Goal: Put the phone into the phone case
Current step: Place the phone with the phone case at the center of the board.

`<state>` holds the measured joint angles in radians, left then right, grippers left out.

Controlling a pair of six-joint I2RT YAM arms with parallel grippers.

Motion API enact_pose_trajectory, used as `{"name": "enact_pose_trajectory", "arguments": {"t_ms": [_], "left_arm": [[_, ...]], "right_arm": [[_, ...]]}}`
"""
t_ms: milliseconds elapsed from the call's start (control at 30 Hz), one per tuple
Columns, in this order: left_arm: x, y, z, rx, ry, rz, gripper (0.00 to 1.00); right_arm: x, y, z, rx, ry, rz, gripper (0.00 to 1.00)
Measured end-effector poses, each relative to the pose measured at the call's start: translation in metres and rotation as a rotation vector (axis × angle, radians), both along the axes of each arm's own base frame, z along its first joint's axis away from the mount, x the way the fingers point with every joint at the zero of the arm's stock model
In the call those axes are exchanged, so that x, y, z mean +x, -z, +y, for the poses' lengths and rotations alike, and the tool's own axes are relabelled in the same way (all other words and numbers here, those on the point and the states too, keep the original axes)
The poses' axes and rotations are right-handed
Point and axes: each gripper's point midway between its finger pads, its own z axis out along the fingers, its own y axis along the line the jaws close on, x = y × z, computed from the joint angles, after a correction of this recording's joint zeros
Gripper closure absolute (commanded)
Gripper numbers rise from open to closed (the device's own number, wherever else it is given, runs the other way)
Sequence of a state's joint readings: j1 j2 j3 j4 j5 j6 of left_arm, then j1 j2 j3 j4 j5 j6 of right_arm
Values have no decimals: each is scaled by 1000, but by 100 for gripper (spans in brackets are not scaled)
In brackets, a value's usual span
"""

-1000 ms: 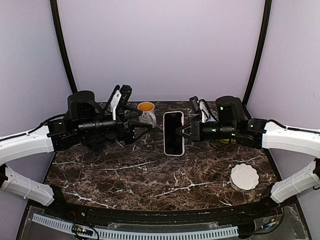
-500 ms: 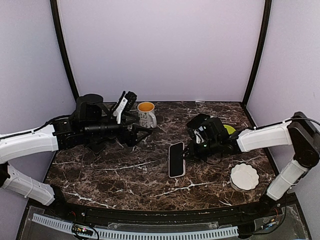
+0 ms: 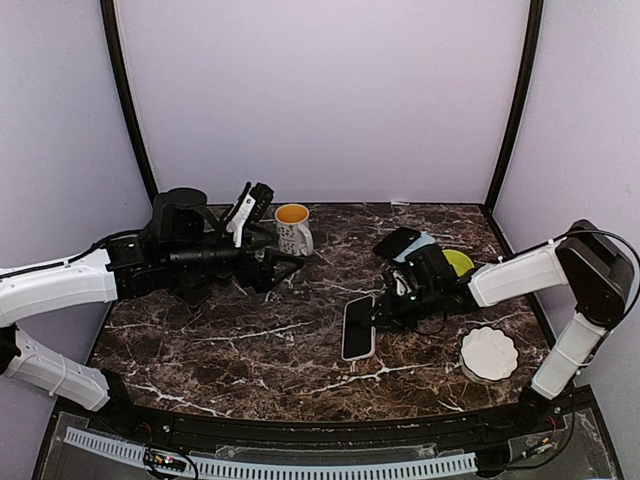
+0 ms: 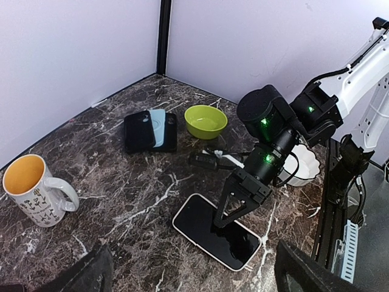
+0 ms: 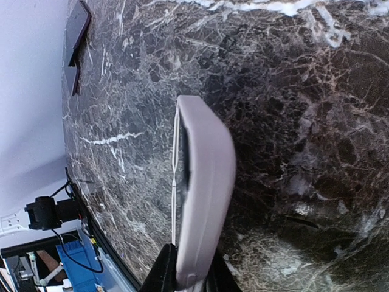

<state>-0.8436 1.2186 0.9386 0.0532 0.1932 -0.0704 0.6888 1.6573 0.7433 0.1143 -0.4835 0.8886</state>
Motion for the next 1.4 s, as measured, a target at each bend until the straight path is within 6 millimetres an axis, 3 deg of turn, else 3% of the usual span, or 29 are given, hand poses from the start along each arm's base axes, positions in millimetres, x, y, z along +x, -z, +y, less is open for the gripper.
{"name": "enact_pose_trajectory", "arguments": {"t_ms": [233, 533, 700, 800, 967, 1067, 1200, 1300, 1400], "left_arm": [[2, 0, 1, 4, -4, -5, 6], [3, 3, 0, 11, -5, -1, 6], [4, 6, 0, 16, -9, 2, 6], [7, 8, 2, 25, -25, 4, 5], [25, 22, 9, 81, -110, 61, 1], [53, 38, 26, 113, -229, 156, 1], [89, 76, 72, 150, -455, 337, 2], [99, 98, 103, 164, -590, 441, 3], [96, 111, 116, 165, -659, 498, 2]], "right_arm": [[-3, 25, -16, -112, 6, 35, 67], [1, 24, -20, -163, 3, 21, 65], [7, 25, -21, -194, -4, 9, 57], [13, 23, -24, -241, 3, -15, 45], [24, 10, -30, -404, 1, -90, 4], [34, -17, -20, -494, -17, -194, 1], [50, -56, -6, -569, -28, -357, 1], [59, -71, -5, -612, -37, -440, 1], [68, -74, -17, -688, -33, -495, 1]]}}
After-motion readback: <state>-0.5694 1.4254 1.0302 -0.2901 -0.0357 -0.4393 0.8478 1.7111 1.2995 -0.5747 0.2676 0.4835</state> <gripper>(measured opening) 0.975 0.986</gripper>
